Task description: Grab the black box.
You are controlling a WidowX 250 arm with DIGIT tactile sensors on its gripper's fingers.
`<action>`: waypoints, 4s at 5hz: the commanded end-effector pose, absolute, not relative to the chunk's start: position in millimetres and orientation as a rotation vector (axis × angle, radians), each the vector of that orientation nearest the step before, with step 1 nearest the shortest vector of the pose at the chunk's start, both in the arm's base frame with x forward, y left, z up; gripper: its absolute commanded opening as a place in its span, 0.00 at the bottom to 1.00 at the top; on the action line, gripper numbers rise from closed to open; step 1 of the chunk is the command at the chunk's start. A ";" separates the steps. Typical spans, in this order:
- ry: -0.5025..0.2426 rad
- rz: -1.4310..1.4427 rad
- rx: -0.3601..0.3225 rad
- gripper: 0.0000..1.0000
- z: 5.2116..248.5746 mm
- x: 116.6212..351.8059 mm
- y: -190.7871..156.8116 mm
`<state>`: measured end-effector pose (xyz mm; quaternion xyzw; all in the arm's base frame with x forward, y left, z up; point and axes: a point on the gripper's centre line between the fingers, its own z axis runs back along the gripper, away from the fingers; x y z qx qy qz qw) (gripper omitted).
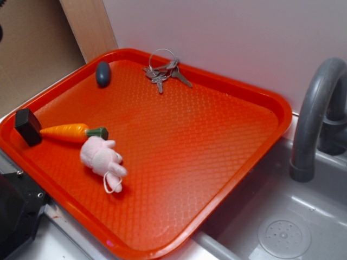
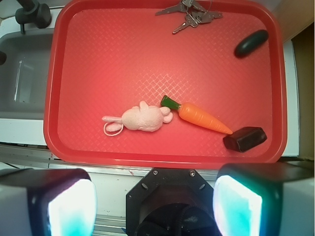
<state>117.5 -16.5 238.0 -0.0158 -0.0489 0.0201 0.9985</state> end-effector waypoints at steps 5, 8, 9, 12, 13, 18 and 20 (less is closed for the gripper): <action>-0.109 0.860 -0.045 1.00 142.6 115.0 116.4; -0.152 0.901 -0.056 1.00 69.9 94.8 133.5; -0.176 0.903 -0.051 1.00 62.4 107.3 131.3; -0.078 0.857 0.108 0.00 42.1 125.0 124.0; -0.054 0.816 0.087 0.00 47.1 124.7 124.7; -0.253 -0.220 -0.053 0.00 254.0 234.3 -3.2; -0.225 -0.216 -0.057 0.00 254.6 223.5 -9.0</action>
